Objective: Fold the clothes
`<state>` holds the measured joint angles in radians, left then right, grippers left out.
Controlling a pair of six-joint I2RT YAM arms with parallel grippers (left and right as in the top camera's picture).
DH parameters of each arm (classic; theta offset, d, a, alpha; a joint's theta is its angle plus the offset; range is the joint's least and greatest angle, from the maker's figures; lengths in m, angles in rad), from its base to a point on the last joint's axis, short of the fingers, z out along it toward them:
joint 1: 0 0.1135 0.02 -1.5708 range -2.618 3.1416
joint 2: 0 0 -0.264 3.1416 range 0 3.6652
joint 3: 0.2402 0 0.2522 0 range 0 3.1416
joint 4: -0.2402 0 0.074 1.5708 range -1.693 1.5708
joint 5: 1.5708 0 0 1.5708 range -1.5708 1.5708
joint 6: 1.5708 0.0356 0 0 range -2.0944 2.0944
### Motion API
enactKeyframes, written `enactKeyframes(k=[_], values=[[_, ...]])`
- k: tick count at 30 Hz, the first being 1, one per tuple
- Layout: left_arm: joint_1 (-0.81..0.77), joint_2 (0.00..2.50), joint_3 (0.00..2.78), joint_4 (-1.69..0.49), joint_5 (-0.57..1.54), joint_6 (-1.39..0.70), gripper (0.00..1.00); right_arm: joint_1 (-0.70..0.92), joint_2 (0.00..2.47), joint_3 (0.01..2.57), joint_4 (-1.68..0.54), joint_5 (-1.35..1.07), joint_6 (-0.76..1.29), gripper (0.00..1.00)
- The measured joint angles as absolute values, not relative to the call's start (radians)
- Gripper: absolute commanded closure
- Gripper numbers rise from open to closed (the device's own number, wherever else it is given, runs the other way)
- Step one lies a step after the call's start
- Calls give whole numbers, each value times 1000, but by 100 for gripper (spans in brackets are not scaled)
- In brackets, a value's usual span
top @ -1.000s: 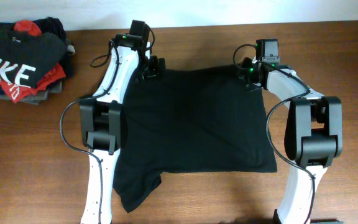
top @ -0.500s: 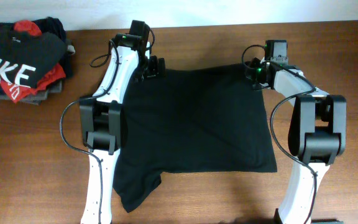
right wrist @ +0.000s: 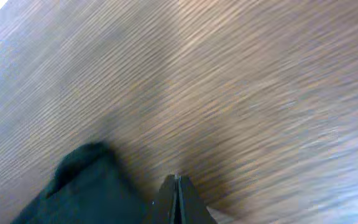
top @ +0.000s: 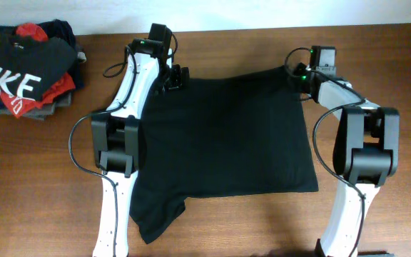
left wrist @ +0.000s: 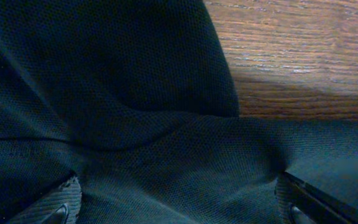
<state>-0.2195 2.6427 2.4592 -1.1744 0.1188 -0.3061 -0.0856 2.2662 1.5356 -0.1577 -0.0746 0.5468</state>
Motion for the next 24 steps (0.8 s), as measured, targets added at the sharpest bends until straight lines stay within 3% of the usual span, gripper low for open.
enactKeyframes(k=[16,24], values=[[-220,2643,2519,-1182,17,-282,1,-90,2248,1573,-273,52,542,96],[-220,2643,2590,-1218,10,-253,1,34,2136,1584,-293,-34,450,96]])
